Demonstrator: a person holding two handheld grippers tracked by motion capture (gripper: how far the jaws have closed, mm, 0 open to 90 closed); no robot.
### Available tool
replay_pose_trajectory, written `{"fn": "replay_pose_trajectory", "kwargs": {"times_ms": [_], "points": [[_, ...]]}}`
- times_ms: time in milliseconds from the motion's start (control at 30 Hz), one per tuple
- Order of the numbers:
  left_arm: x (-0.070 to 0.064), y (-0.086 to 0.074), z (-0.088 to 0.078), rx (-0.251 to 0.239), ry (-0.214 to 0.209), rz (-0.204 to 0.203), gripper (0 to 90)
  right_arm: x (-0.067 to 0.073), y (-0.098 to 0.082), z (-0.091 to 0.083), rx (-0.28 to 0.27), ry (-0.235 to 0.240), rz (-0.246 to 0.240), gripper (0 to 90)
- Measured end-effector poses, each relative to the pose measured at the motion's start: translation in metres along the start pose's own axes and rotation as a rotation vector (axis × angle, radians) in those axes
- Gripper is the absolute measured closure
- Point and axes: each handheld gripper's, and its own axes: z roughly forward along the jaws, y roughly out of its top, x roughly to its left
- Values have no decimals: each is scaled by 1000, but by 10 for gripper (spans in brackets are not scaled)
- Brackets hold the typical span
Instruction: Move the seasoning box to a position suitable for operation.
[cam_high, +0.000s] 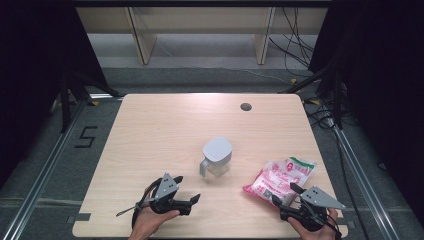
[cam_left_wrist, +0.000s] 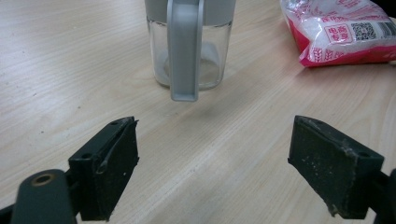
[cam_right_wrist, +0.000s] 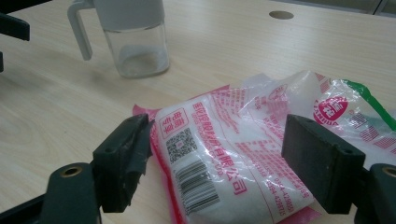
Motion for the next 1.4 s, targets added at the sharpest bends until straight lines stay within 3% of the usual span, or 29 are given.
{"fn": "replay_pose_trajectory", "kwargs": {"times_ms": [167,200,433,533,567,667,700,833,1000,1067,1100,1233,1333,1400], "points": [[3,1,1,6,-3,11,190,0,0,0,7,3,-7,247],[3,1,2,-12,-14,-11,193,-1,0,0,7,-2,-15,246],[4,4,4,-24,-6,-19,204,2,0,0,8,-6,16,243],[5,8,7,-27,6,-19,211,-1,0,1,-2,-15,-22,243],[6,10,8,-25,11,-29,218,4,-1,0,20,-8,34,243],[10,17,12,-37,22,-42,244,3,-1,0,17,-7,15,242],[11,19,13,-37,34,-34,257,1,0,1,9,5,-17,242],[12,28,21,-60,82,-20,280,0,-1,1,22,-8,-22,242],[9,37,34,-72,57,37,373,1,-1,1,10,-9,-14,242],[10,40,39,-76,47,55,423,3,-1,0,23,-10,19,242],[10,41,42,-76,43,59,436,-1,-1,1,28,-4,-13,242],[11,43,50,-66,22,78,533,-1,-1,1,27,-2,-19,243],[12,44,54,-69,50,120,631,-1,-1,1,30,-1,-21,244],[13,44,57,-66,39,126,668,3,-2,1,37,-6,27,247]]}}
